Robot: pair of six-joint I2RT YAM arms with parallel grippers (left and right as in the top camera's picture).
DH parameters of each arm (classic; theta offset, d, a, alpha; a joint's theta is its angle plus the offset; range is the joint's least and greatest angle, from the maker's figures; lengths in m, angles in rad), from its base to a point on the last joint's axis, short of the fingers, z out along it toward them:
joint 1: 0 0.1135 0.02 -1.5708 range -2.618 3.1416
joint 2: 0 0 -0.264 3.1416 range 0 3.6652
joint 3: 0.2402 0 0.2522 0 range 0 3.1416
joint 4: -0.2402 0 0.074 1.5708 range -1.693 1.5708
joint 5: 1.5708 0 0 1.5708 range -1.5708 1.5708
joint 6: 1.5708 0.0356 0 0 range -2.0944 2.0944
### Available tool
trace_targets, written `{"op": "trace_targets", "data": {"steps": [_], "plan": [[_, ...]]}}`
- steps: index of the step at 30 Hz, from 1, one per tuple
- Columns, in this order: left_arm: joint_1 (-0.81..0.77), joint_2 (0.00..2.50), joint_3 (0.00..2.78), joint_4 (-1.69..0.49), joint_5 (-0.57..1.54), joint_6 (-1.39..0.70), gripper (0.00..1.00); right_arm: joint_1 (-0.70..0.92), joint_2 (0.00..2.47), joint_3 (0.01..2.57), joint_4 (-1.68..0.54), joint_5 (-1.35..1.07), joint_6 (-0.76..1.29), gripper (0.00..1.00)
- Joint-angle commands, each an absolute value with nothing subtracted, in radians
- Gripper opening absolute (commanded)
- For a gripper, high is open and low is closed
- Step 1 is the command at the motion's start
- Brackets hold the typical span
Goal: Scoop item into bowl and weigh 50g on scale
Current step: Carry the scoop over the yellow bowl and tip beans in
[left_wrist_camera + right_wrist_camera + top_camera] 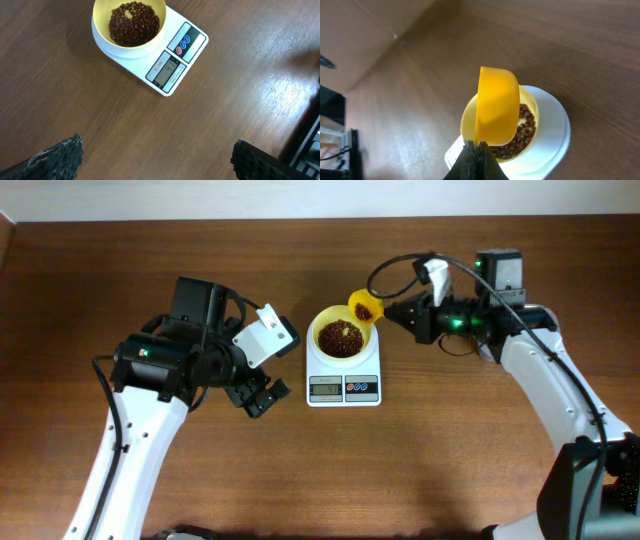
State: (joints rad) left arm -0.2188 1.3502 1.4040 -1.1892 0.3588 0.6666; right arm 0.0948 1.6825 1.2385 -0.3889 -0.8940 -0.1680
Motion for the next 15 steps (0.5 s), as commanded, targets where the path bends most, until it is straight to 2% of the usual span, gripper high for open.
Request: {"op": "trace_targets", "data": {"steps": [1,4,8,15], "plan": [[-0.220,1.347,1.404,-1.190,0.359,0.675,0.99,0.140,1.691,1.233,-0.384,-0.787,-0.214,0.04],[-0.220,1.347,1.404,-1.190,0.358,0.675,0.99,0.184,1.691,1.234,-0.361,-0.724,-0.233,0.04],[-0.220,1.347,1.404,-1.190,0.358,0.675,0.99,0.276,1.691,1.234,-0.346,-0.498,-0.365,0.04],[-0.220,1.347,1.404,-1.190,0.359,0.675,0.99,0.326,1.684,1.234,-0.343,-0.449,-0.371,0.04]]}}
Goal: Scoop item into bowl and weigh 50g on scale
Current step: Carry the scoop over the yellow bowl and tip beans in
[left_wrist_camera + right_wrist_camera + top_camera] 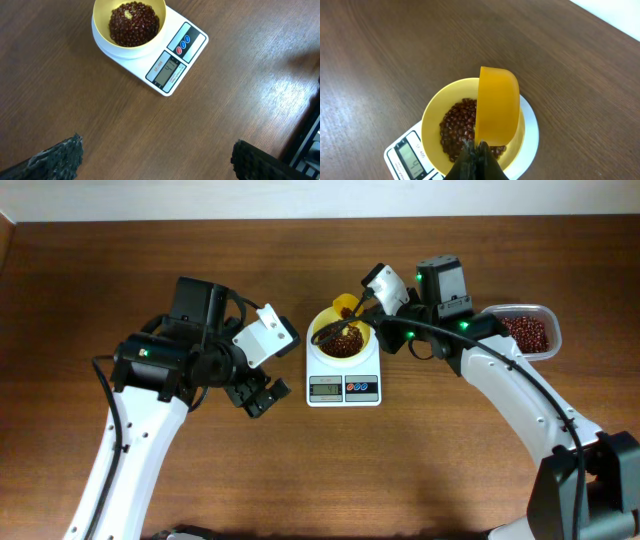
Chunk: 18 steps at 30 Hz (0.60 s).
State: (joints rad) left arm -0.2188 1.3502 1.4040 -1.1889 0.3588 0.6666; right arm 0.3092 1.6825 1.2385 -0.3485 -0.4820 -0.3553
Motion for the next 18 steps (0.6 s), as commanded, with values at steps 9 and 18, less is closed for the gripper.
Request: {"op": "trace_targets", "data": {"steps": [9,18], "plan": [[-0.220,1.347,1.404,-1.190,0.359,0.675,0.99,0.368,1.642,1.234,-0.360,-0.301,-0.389,0.04],[-0.220,1.347,1.404,-1.190,0.359,0.675,0.99,0.379,1.605,1.234,-0.371,-0.295,-0.389,0.04]]}}
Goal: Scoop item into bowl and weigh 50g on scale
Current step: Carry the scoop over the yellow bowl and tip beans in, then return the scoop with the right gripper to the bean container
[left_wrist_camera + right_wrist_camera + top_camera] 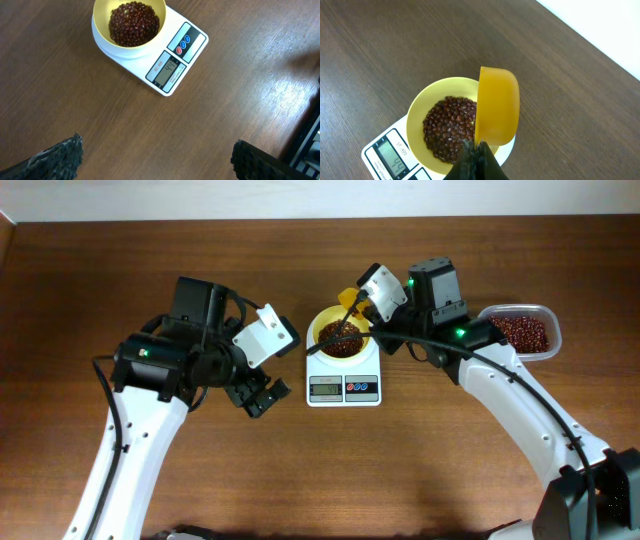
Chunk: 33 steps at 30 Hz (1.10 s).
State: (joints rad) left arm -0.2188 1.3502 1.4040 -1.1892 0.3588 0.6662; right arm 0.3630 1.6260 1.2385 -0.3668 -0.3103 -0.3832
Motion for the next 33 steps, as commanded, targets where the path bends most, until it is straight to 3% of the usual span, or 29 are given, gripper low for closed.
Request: {"op": "trace_targets", "data": {"steps": [1,9,21,28,33], "plan": [[-0.220,1.347,1.404,-1.190,0.358,0.675,0.99,0.382,1.605,1.234,-0.370,-0.286,-0.389,0.04],[-0.220,1.347,1.404,-1.190,0.359,0.675,0.99,0.410,1.605,1.234,-0.385,-0.172,-0.389,0.04],[-0.220,1.347,1.404,-1.190,0.358,0.675,0.99,0.438,1.556,1.250,-0.382,-0.277,-0.385,0.04],[-0.220,1.347,1.404,-1.190,0.358,0.675,0.99,0.222,1.525,1.296,-0.390,-0.138,-0.385,0.04],[-0.220,1.347,1.404,-1.190,0.358,0.675,0.99,0.020,1.525,1.296,-0.611,-0.028,-0.385,0.04]]}}
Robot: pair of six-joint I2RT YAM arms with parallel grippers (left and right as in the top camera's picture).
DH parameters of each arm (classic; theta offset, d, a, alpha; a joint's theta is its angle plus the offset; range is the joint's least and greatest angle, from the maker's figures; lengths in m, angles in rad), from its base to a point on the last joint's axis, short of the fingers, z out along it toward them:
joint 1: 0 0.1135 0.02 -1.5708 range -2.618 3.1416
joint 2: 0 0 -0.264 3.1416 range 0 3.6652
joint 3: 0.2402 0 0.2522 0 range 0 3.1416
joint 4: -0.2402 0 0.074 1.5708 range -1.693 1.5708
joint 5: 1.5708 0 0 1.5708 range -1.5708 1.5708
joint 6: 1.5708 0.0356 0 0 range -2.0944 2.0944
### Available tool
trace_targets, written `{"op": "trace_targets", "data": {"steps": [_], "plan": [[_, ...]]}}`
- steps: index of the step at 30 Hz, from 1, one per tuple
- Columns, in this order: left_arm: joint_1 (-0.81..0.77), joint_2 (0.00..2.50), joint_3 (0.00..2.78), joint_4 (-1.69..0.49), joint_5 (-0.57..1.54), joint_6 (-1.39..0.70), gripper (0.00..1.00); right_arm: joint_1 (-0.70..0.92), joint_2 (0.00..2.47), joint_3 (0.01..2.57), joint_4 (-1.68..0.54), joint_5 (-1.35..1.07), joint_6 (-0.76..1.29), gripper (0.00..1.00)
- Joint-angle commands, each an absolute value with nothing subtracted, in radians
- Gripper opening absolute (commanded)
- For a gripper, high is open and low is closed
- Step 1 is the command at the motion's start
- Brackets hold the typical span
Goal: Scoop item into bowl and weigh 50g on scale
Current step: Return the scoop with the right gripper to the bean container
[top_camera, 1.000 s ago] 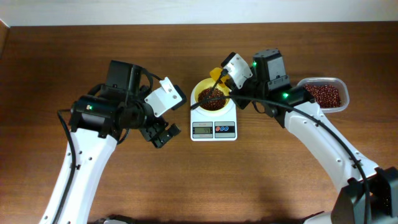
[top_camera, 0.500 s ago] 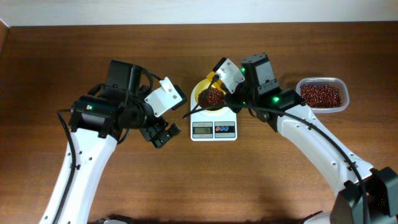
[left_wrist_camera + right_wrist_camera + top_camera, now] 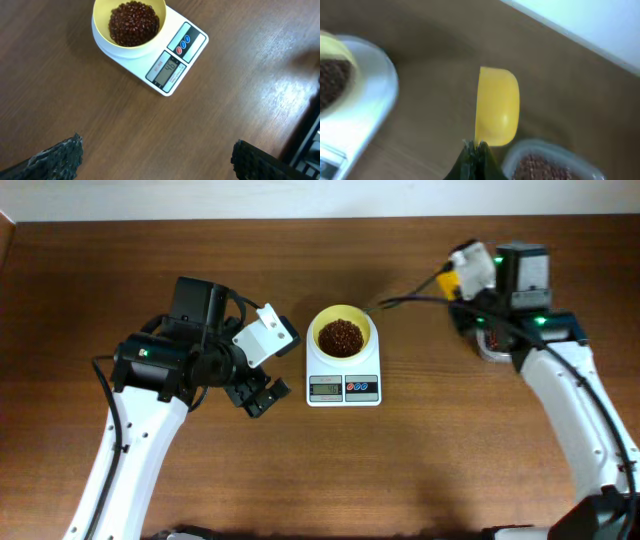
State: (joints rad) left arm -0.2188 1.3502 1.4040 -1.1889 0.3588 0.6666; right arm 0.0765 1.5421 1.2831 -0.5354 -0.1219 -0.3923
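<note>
A yellow bowl [image 3: 342, 335] of red beans sits on the white scale [image 3: 343, 385]; in the left wrist view the bowl [image 3: 129, 22] and the scale's display [image 3: 170, 67] show, and the reading looks like 46. My right gripper [image 3: 476, 152] is shut on the handle of a yellow scoop [image 3: 496, 105], held above the table just left of the clear bean container [image 3: 545, 167]. In the overhead view the scoop [image 3: 447, 283] is far right of the bowl. My left gripper [image 3: 155, 160] hangs open over bare wood near the scale, nothing between its fingers.
The bean container [image 3: 492, 348] is mostly hidden under my right arm in the overhead view. The table's far edge and a white wall run close behind it. Brown table [image 3: 330, 470] stretches in front of the scale.
My right gripper has carried the scoop from above the bowl to the right, beside the bean container. The left arm, bowl and scale are unmoved.
The scoop, holding beans, was first at the bowl's far right rim. Then it was down over the beans in the bowl, then above the bowl. Now it is away by the container. The left gripper stayed open throughout.
</note>
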Motion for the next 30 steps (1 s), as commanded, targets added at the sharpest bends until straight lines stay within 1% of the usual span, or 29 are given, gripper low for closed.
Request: {"op": "trace_targets", "data": {"steps": [1,5,8,12,15,19,22,24,26,30], "plan": [[-0.220,1.347,1.404,-1.190,0.358,0.675,0.99,-0.009,1.525,1.296,-0.681,0.049,-0.385,0.04],[-0.220,1.347,1.404,-1.190,0.359,0.675,0.99,-0.070,1.527,1.295,-0.777,0.099,-0.384,0.04],[-0.220,1.347,1.404,-1.190,0.359,0.675,0.99,-0.096,1.536,1.292,-0.810,0.094,-0.331,0.04],[-0.220,1.347,1.404,-1.190,0.358,0.675,0.99,-0.134,1.555,1.276,-0.823,0.087,-0.321,0.04],[-0.220,1.347,1.404,-1.190,0.359,0.675,0.99,-0.176,1.578,1.246,-0.799,0.078,-0.271,0.04],[-0.220,1.347,1.404,-1.190,0.359,0.675,0.99,-0.200,1.665,1.240,-0.717,-0.015,-0.260,0.04],[-0.220,1.347,1.404,-1.190,0.358,0.675,0.99,-0.200,1.728,1.240,-0.647,-0.015,-0.171,0.04],[-0.220,1.347,1.404,-1.190,0.359,0.675,0.99,-0.200,1.747,1.240,-0.636,-0.033,-0.113,0.04],[-0.220,1.347,1.404,-1.190,0.359,0.675,0.99,-0.200,1.747,1.240,-0.634,-0.117,-0.110,0.04],[-0.220,1.347,1.404,-1.190,0.358,0.675,0.99,-0.240,1.744,1.240,-0.634,-0.133,-0.047,0.04]]}}
